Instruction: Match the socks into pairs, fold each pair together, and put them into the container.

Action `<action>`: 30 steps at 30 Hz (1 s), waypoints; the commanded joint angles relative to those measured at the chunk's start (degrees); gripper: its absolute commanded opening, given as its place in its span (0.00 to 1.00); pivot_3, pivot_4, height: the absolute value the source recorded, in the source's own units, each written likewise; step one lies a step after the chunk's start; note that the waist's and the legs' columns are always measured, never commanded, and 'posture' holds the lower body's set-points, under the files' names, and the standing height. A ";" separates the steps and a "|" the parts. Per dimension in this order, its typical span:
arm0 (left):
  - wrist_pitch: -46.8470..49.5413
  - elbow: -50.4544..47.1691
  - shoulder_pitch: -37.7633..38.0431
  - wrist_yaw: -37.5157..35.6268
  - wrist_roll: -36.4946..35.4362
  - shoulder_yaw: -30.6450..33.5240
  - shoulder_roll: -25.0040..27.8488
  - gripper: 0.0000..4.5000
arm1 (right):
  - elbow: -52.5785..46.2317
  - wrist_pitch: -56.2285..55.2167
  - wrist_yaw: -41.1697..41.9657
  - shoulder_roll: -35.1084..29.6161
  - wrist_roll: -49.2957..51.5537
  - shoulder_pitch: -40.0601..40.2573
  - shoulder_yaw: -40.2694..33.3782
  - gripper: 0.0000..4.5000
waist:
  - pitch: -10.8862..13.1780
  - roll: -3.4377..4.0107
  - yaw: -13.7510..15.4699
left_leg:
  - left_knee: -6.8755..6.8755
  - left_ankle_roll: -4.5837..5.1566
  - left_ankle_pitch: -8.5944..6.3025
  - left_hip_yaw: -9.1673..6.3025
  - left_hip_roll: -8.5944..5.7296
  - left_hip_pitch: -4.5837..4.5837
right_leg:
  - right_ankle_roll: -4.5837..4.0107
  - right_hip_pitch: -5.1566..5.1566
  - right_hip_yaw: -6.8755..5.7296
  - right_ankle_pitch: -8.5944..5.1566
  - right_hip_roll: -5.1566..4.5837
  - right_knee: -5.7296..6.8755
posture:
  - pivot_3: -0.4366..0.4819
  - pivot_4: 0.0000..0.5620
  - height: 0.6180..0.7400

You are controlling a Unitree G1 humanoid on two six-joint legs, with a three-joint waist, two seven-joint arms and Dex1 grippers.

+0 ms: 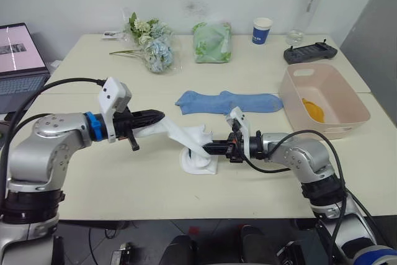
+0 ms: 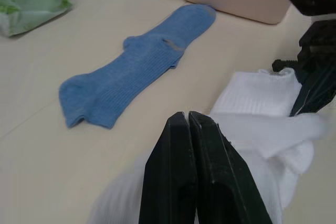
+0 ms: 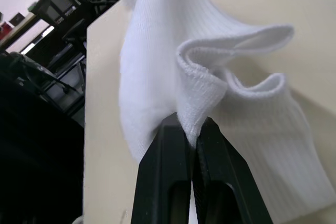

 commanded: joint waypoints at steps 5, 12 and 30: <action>-0.14 -5.99 5.10 3.94 -1.71 0.01 -2.41 0.00 | -1.35 -0.74 2.74 -2.12 0.53 -1.21 -2.80 0.00 | 0.00 0.00 0.59 | -0.03 -0.01 0.01 -0.09 0.05 -0.01 | -0.01 -0.03 -0.07 0.00 0.03 0.06 | 0.48 0.27 1.00; -0.25 -6.91 4.83 5.48 -2.91 -2.11 -5.57 0.00 | -6.14 2.96 2.46 -6.20 3.61 1.06 -6.87 0.00 | 0.00 0.00 1.16 | -0.07 -0.01 0.00 0.01 0.03 -0.01 | -0.01 -0.03 -0.01 0.00 0.02 0.01 | 0.48 0.27 1.00; -6.45 4.09 -3.87 2.41 1.39 -15.18 -12.47 0.00 | -10.79 8.22 -0.80 -9.01 9.68 8.20 -16.56 0.00 | 0.00 -0.01 1.26 | -0.11 -0.01 0.00 0.04 0.02 0.01 | -0.01 -0.03 0.01 0.01 0.03 0.02 | 0.48 0.27 1.00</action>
